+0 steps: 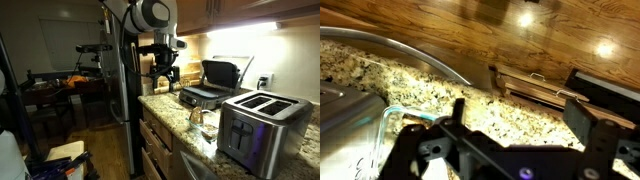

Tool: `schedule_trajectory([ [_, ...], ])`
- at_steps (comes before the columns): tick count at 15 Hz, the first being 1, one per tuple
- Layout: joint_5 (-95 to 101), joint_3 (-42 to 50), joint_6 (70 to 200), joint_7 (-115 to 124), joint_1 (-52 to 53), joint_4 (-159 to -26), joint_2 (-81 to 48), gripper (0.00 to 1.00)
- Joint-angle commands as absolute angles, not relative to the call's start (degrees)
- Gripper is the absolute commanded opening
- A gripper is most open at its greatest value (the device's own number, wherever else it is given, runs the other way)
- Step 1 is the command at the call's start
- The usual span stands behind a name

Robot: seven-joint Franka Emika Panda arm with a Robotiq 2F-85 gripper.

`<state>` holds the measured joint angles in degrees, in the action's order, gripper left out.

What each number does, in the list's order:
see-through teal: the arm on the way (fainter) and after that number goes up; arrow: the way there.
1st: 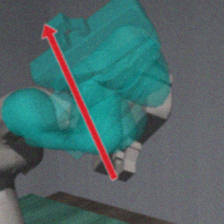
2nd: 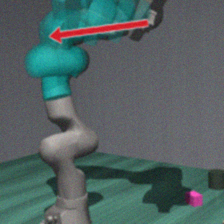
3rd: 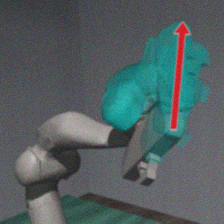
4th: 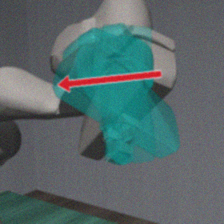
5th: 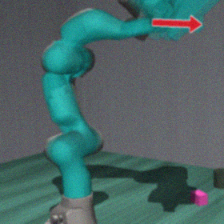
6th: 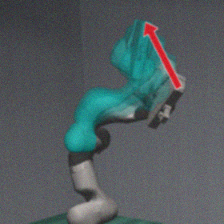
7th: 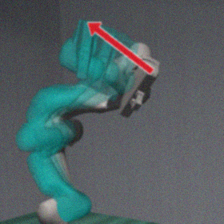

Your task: Place one slice of bread inside the right slot of the toaster

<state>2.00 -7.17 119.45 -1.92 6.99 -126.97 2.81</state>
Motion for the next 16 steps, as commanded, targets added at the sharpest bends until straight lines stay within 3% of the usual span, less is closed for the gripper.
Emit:
schedule_trajectory([
  [1, 3.94, -7.71, 119.89, -0.35, 7.41, -123.35, -1.10, 1.00],
  [16, 5.69, -6.67, 119.24, 0.37, 7.64, -110.06, -15.35, 1.00],
])
